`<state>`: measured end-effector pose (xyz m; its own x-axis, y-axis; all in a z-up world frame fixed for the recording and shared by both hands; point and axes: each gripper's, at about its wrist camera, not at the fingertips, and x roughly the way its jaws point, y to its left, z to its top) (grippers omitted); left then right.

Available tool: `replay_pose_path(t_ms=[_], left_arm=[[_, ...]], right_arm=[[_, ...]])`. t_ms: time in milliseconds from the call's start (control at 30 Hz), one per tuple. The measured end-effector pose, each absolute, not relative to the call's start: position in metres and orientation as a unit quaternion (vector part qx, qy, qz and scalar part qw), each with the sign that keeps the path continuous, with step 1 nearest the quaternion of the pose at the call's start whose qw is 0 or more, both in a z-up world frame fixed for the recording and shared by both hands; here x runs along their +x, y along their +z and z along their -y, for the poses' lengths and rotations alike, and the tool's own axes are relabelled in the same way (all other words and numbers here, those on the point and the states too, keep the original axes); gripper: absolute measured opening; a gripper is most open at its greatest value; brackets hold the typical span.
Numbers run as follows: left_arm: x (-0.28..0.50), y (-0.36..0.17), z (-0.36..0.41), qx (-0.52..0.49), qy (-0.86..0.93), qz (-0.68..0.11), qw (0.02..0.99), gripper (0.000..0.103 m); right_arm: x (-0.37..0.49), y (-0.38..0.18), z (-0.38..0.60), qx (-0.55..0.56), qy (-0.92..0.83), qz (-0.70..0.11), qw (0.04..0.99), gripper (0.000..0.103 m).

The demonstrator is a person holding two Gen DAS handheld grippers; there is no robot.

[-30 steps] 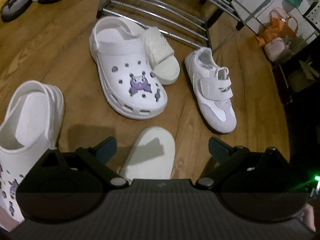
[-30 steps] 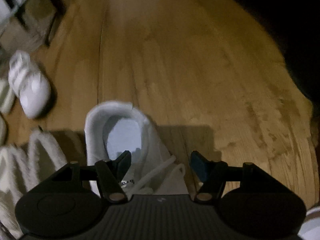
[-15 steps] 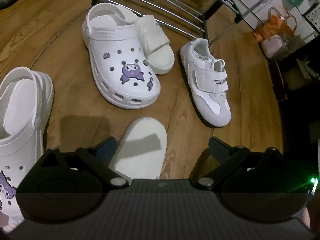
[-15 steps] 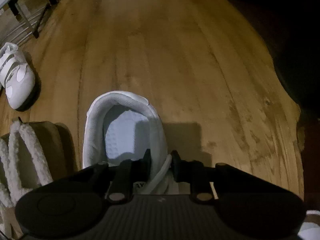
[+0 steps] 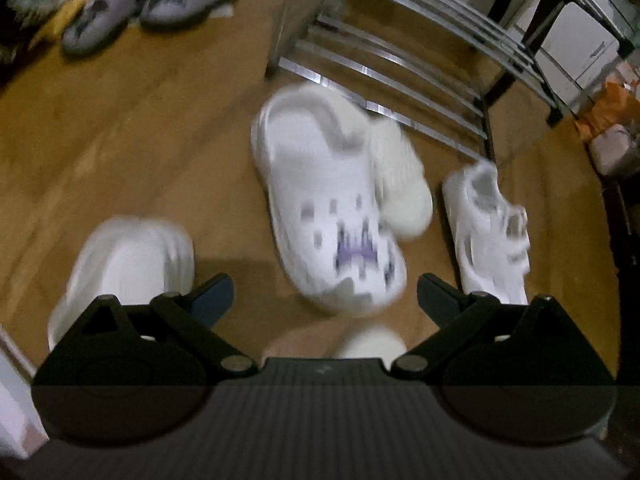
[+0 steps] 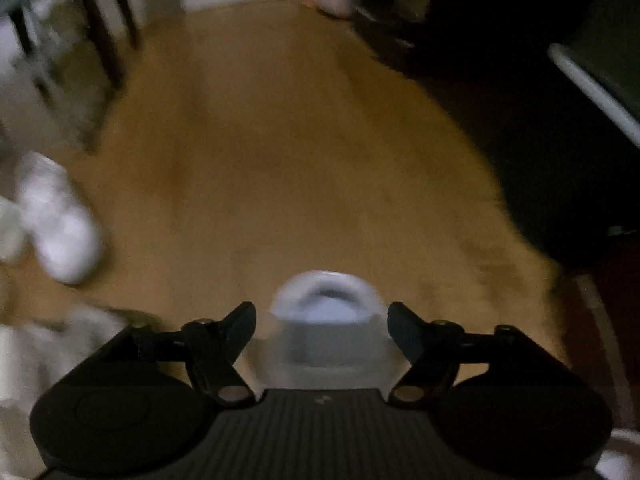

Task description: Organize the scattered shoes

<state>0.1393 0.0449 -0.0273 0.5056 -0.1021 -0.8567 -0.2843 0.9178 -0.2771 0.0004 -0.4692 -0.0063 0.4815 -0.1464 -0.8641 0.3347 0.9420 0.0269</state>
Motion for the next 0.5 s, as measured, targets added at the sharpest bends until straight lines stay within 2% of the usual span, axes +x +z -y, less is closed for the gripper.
replay_pose_path(t_ms=[233,367,433,500], left_arm=[[0.254,-0.049,-0.037,-0.086,0.029,-0.568,0.818,0.102],[0.283,-0.080,-0.023,-0.056,-0.027,-0.582,0.811,0.103],[0.283,-0.093,-0.008,0.025,-0.023,-0.577,0.816,0.103],[0.276,-0.099,0.003,0.078,-0.045,-0.559,0.824,0.093]], right_arm=[[0.016,0.000,0.418,0.135,-0.046,-0.504,0.852,0.074],[0.024,-0.005,0.404,0.119,-0.037,-0.513,0.849,0.074],[0.027,-0.005,0.400,0.126,-0.039,-0.515,0.847,0.074],[0.033,-0.004,0.396,0.138,-0.040,-0.514,0.846,0.074]])
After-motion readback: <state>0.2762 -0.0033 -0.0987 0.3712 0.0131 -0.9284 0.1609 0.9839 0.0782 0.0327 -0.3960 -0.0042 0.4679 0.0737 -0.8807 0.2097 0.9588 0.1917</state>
